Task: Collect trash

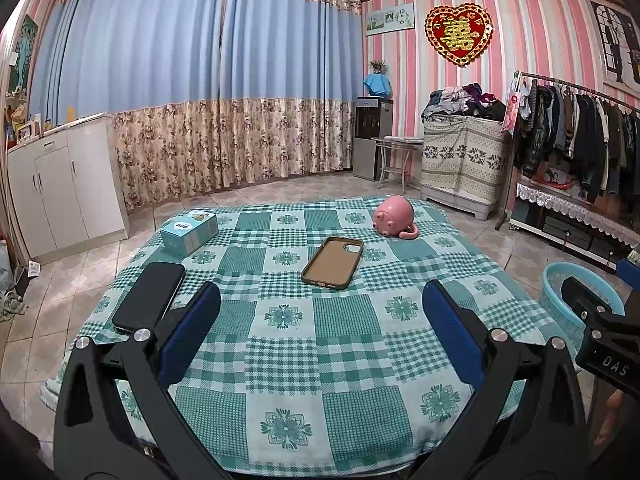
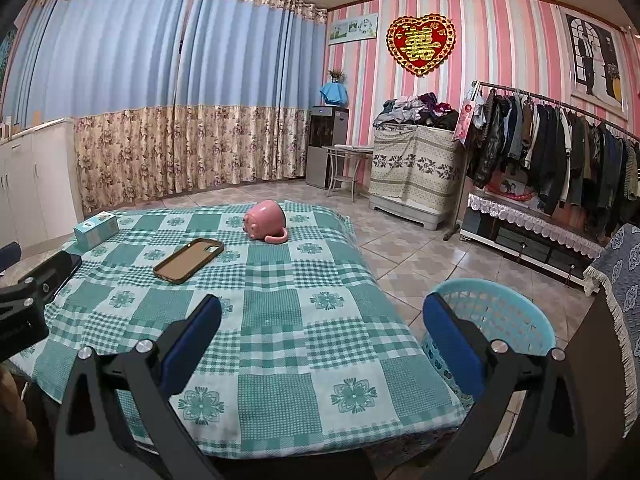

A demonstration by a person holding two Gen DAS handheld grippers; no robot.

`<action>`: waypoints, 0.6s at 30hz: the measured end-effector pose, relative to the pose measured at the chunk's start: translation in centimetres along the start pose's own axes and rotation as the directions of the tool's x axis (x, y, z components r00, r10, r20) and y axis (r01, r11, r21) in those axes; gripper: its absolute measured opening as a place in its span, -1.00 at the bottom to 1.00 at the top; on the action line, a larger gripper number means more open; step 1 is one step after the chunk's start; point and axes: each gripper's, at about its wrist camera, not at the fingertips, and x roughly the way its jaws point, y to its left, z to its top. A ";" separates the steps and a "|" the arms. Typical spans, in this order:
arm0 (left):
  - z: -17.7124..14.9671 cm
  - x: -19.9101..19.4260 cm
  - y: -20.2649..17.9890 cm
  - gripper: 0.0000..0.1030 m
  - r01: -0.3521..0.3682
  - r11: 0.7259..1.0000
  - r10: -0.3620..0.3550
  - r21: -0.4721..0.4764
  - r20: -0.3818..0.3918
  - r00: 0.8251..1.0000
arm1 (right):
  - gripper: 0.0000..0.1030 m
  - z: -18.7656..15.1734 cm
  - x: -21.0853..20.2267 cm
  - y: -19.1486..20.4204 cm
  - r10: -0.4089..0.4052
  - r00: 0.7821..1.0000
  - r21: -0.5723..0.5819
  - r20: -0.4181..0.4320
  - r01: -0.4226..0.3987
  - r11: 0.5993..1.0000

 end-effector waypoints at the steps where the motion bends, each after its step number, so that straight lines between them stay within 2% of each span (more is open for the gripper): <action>1: 0.0 0.0 0.0 0.90 0.000 1.000 0.000 0.000 0.000 1.000 | 0.91 0.0 0.0 0.0 0.000 1.000 0.001 0.000 0.000 1.000; 18: 0.0 0.0 0.1 0.90 0.000 1.000 0.000 -0.001 0.000 1.000 | 0.91 -0.2 0.2 -0.3 -0.001 1.000 0.007 -0.004 0.001 1.000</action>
